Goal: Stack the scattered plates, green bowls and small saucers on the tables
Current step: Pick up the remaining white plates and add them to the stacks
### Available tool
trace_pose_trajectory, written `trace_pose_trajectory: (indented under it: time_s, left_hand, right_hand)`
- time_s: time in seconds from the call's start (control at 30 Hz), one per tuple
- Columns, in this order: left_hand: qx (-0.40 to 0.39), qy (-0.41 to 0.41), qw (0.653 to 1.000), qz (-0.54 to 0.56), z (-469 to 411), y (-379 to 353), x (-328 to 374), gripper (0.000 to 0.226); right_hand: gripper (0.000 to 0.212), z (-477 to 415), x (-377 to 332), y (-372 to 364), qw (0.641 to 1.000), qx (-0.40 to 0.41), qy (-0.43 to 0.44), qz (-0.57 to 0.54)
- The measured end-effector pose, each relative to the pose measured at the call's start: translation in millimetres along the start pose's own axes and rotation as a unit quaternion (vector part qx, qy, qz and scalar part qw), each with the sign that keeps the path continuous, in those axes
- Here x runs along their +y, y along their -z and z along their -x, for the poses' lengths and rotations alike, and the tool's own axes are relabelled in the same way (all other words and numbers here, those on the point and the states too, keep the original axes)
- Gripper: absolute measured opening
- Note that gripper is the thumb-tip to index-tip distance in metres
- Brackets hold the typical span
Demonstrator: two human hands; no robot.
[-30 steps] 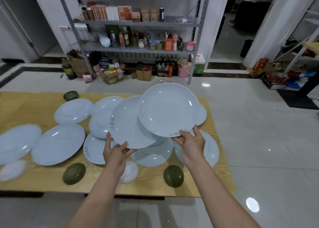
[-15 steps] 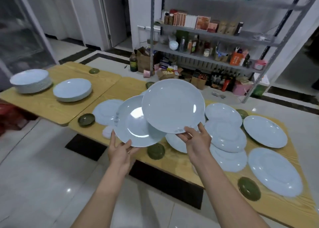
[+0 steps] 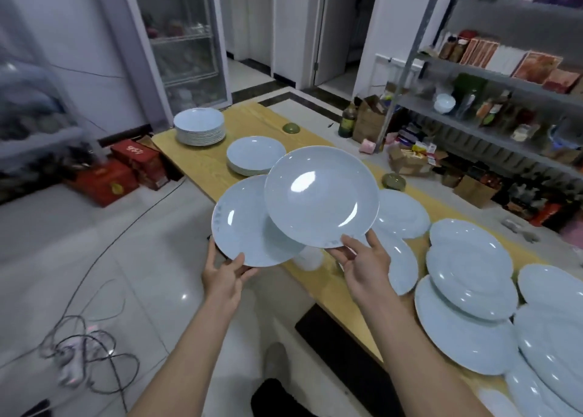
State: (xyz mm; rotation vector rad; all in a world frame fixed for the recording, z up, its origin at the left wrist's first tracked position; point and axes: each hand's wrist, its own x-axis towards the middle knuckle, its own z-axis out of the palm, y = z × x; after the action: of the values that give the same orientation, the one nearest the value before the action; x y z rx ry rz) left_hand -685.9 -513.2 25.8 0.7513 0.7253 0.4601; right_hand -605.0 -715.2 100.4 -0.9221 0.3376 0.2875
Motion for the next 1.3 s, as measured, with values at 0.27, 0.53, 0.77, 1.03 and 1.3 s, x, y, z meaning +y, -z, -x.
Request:
trace_pose_trajectory:
  time_s: [0.27,0.53,0.77,1.03,1.3]
  left_hand:
    - [0.044,-0.006,0.999,0.015,-105,-3,56,0.08]
    - [0.051,0.004,0.999,0.01,-206,-29,99,0.083]
    - [0.007,0.055,0.998,-0.014,-299,-42,125,0.087]
    - [-0.068,0.123,0.987,-0.078,-403,-56,148,0.086]
    - [-0.096,0.175,0.972,-0.127,-455,-76,144,0.083]
  right_hand:
    - [0.068,-93,34,-106,0.999,-0.036,-0.039,0.01]
    - [0.07,-168,51,-184,0.998,-0.017,-0.054,0.004]
    - [0.07,-228,73,-225,0.998,0.055,-0.021,-0.018]
    - [0.067,-273,101,-271,0.988,0.137,0.027,-0.065]
    - [0.061,-295,110,-278,0.974,0.198,0.057,-0.093]
